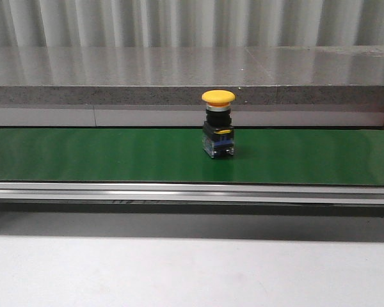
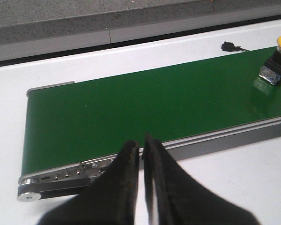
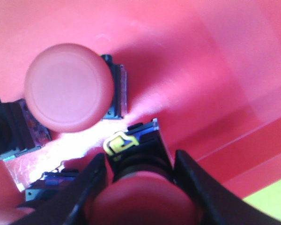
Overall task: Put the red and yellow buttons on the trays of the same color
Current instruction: 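Lower the red button into the red tray and open the right gripper, then move the right gripper down and grasp the yellow button on the belt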
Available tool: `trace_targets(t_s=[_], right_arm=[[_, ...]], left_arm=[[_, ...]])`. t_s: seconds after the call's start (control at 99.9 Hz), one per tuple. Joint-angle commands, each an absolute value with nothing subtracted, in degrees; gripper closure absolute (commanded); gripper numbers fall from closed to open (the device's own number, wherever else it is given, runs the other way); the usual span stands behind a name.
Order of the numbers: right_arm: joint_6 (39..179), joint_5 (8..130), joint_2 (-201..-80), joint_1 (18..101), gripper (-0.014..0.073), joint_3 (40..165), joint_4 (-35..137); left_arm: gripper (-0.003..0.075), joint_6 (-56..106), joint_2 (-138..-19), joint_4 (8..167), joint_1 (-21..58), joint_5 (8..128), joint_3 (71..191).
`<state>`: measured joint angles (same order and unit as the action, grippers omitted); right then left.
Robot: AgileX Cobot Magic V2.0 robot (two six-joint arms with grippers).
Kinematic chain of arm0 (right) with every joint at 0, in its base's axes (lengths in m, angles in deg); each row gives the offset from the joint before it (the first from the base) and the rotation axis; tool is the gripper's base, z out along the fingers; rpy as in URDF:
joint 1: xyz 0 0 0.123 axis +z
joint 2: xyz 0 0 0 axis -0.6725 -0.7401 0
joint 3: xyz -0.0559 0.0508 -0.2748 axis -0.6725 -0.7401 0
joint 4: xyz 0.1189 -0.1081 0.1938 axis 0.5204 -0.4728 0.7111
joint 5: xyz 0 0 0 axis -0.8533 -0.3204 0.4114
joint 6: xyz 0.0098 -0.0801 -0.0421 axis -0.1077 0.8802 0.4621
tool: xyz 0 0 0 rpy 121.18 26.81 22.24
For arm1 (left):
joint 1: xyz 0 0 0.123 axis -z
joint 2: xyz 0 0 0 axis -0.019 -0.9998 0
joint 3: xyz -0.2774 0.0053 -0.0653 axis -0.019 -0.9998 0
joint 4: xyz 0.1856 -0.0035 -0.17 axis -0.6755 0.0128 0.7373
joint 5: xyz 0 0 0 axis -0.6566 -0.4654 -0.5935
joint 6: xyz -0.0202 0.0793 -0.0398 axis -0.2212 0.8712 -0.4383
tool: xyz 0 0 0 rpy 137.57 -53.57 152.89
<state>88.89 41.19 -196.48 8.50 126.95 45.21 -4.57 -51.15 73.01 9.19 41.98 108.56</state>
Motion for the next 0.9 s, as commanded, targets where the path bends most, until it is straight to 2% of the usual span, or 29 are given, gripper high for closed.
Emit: trace_targets(t_s=[0.0, 0.06, 0.13, 0.41, 0.891], right_arm=[[89.0, 43.5, -193.3, 8.2, 0.0175, 128.5, 46.0], [89.0, 43.3, -193.3, 8.2, 0.01, 128.5, 46.2], [89.0, 43.2, -193.3, 8.2, 0.006, 128.5, 46.7], [89.0, 42.4, -189.3, 8.2, 0.0064, 128.6, 47.0], [90.3, 39.9, -167.8, 12.4, 0.0064, 123.3, 46.8]], left_arm=[[0.0726, -4.5, -51.3, 74.0, 9.6, 46.0, 110.1], [0.0726, -4.5, -51.3, 74.0, 9.6, 46.0, 110.1], [0.0726, -4.5, -51.3, 74.0, 9.6, 46.0, 110.1], [0.0726, -4.5, -51.3, 74.0, 9.6, 46.0, 110.1], [0.0726, -4.5, -51.3, 74.0, 9.6, 46.0, 110.1]])
